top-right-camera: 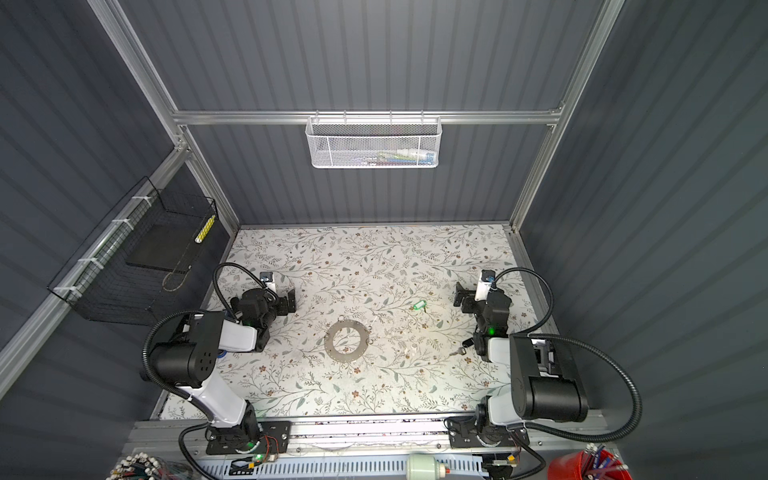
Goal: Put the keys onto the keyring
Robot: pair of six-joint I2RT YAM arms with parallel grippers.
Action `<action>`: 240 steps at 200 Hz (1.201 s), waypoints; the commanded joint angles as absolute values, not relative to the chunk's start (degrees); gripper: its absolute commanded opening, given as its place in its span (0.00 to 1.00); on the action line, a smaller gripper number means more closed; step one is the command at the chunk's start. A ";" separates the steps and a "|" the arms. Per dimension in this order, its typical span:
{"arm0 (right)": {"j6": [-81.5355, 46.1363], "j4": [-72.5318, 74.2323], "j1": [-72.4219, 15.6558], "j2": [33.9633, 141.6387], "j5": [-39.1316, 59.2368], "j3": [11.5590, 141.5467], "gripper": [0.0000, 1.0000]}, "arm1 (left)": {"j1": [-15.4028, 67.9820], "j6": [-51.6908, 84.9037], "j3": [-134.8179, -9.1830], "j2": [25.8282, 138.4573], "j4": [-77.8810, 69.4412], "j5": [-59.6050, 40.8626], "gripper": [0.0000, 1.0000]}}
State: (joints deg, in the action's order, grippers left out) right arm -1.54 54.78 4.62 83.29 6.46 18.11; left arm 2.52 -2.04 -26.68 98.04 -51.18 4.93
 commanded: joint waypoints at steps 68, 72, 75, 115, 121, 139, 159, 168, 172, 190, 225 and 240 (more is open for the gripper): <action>2.55 39.09 0.78 68.09 8.49 20.80 0.97 | 2.64 -1.87 -28.73 86.76 -39.74 2.98 0.99; 2.76 37.06 0.22 67.47 8.89 21.66 0.96 | 2.64 -1.69 -29.17 85.85 -38.46 3.30 0.99; 2.85 35.32 -0.13 67.05 9.20 22.30 0.95 | 2.64 -1.61 -29.67 85.19 -37.02 3.33 0.99; 1.32 8.15 -12.28 66.26 9.97 35.87 0.86 | 2.75 3.48 -40.23 77.37 -9.15 0.60 0.94; 0.10 5.33 -14.42 67.06 10.82 37.89 0.83 | 2.94 4.37 -41.37 76.58 -5.98 -0.13 0.93; -4.16 -2.01 -21.17 71.54 12.93 43.85 0.73 | 3.57 6.67 -43.88 75.04 1.06 -1.46 0.90; -8.81 -11.20 -25.95 79.08 18.48 52.46 0.54 | 4.49 8.90 -45.26 74.55 6.24 -3.69 0.87; -9.99 -16.38 -28.02 83.29 21.80 57.79 0.48 | 5.03 9.46 -45.78 74.71 8.11 -4.40 0.86; -10.37 -18.58 -28.99 85.15 22.64 60.05 0.46 | 5.22 9.75 -46.08 74.83 8.74 -4.75 0.86; -11.69 -27.74 -33.08 92.94 24.35 69.22 0.42 | 5.45 10.82 -46.28 75.64 10.10 -6.26 0.83; -10.15 -40.21 -39.61 104.69 20.92 83.63 0.39 | 5.45 12.13 -47.55 77.49 11.76 -8.64 0.77; -10.46 -41.69 -40.89 107.84 20.64 86.51 0.39 | 5.45 12.39 -48.17 78.03 12.23 -9.62 0.74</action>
